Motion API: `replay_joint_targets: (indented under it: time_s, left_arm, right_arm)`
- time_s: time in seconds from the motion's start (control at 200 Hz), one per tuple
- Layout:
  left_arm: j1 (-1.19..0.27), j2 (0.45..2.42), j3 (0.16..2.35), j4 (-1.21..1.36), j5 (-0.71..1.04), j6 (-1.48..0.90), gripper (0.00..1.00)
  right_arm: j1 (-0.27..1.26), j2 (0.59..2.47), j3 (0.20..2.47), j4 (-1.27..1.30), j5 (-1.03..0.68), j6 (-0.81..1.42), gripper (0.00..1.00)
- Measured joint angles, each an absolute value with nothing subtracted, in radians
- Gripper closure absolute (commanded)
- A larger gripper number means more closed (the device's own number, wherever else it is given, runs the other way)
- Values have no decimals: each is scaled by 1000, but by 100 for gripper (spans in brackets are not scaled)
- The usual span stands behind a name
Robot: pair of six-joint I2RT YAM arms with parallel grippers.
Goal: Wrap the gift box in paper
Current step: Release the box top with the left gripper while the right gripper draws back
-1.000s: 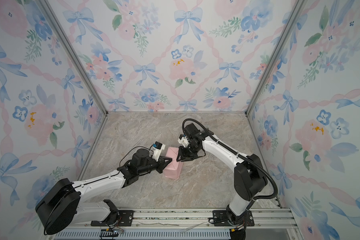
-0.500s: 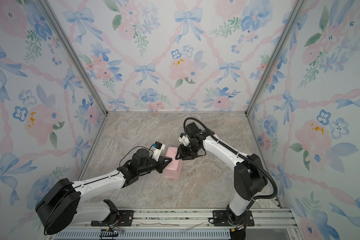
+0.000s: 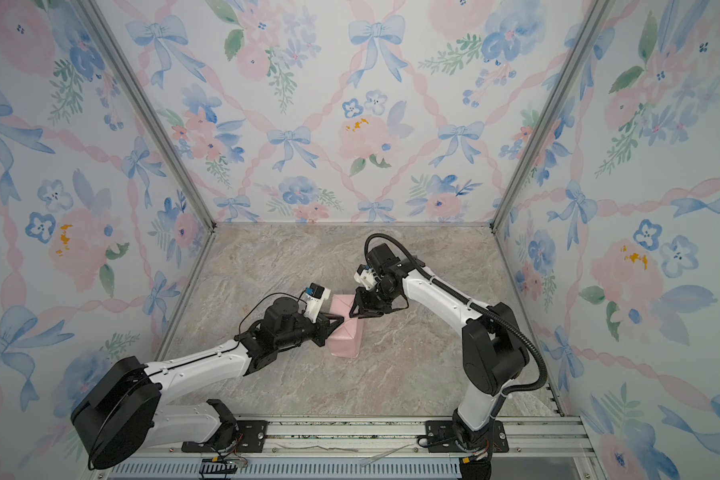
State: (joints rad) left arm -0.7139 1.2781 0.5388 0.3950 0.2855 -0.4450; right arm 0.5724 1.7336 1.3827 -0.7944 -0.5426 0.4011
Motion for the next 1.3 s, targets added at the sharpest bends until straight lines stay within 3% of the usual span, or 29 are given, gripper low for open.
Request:
replay_joint_targets:
  time_s: [0.09,0.245,0.355,0.43,0.45,0.465,0.605,0.79,1.3]
  left_arm:
    - [-714,1278,539,396,285,-445,97]
    - [-716,1269,552,384,280,-445,71]
    - [-718,1248,583,321,257,-444,44]
    - [-721,1232,631,249,227,-432,19]
    - [-723,1228,645,228,217,-432,6]
    - [-726,1225,661,205,205,-425,2]
    - [-762,1221,811,43,109,-423,2]
    - [-829,1242,947,-117,-5,-422,2]
    - [-752,1331,941,-242,-90,-455,2]
  right_arm:
    - [572,1727,1383,-796,-530,399,60]
    - [569,1659,1351,-768,-477,406,53]
    - [557,1526,1275,-694,-455,429,52]
    - [525,1416,1203,-629,-438,455,51]
    - [513,1386,1178,-607,-436,466,51]
    - [504,1367,1163,-595,-432,470,51]
    - [422,1237,1006,-491,-408,532,50]
    - [398,1201,862,-432,-379,585,50]
    - [541,1259,803,-333,-278,641,50]
